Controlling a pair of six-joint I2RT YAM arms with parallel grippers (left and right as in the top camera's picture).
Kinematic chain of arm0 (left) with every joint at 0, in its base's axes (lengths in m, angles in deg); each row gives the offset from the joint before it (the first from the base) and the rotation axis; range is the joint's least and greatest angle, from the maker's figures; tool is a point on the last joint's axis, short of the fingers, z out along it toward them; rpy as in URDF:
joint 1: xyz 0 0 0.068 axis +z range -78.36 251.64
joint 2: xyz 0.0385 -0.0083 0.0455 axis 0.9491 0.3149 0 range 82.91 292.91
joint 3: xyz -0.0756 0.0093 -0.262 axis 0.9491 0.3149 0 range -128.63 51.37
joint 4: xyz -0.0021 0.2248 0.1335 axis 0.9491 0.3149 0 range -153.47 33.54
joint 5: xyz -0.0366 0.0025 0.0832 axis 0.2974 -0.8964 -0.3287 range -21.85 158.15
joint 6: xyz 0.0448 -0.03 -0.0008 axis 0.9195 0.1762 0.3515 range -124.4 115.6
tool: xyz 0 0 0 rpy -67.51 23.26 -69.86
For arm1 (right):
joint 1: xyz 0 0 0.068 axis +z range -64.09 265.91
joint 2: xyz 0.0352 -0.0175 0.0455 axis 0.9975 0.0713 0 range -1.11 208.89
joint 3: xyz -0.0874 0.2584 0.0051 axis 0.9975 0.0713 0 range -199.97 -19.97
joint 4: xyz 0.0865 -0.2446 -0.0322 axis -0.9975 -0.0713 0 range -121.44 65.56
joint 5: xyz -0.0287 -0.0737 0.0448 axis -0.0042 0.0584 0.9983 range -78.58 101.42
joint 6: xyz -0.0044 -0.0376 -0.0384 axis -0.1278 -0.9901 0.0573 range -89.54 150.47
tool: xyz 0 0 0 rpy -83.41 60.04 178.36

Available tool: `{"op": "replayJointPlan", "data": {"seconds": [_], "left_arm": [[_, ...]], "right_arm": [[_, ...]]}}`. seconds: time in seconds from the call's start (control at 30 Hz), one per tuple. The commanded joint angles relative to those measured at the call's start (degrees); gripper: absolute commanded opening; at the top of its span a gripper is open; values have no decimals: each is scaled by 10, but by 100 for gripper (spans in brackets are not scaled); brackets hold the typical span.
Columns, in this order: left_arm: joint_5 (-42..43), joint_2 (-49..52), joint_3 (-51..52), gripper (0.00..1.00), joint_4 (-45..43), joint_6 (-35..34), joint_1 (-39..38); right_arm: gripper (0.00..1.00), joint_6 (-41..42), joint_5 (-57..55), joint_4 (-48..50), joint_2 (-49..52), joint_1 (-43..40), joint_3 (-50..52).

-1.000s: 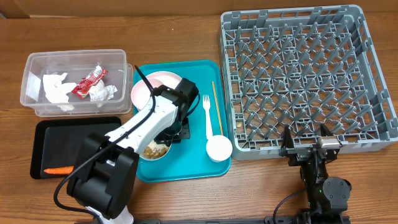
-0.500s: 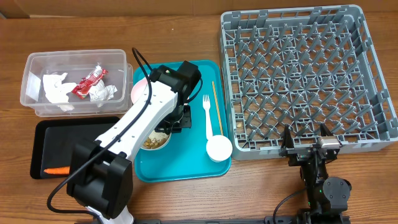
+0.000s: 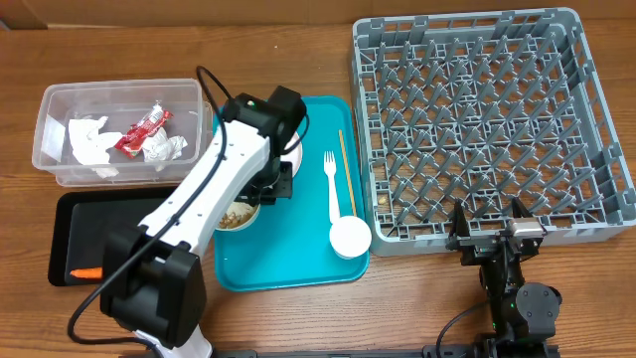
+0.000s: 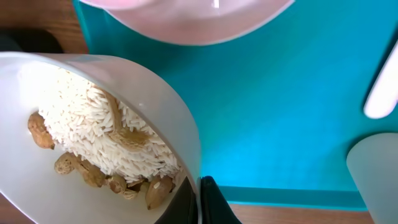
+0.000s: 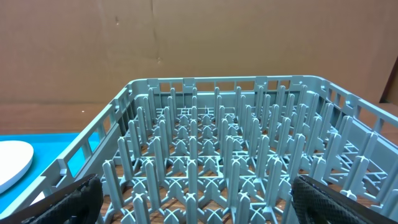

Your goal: Sort waste into correct bins and load items into the dishwasher

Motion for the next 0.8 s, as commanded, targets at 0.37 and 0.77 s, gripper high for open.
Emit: {"op": "replayJointPlan", "data": {"seconds": [0.37, 0.77], "left_arm": [[-31, -230, -15, 4, 8, 35, 160], [109, -289, 123, 4, -88, 115, 324]], "right_arm": [[100, -1, 1, 4, -6, -2, 6], [100, -1, 1, 4, -6, -2, 6]]}}
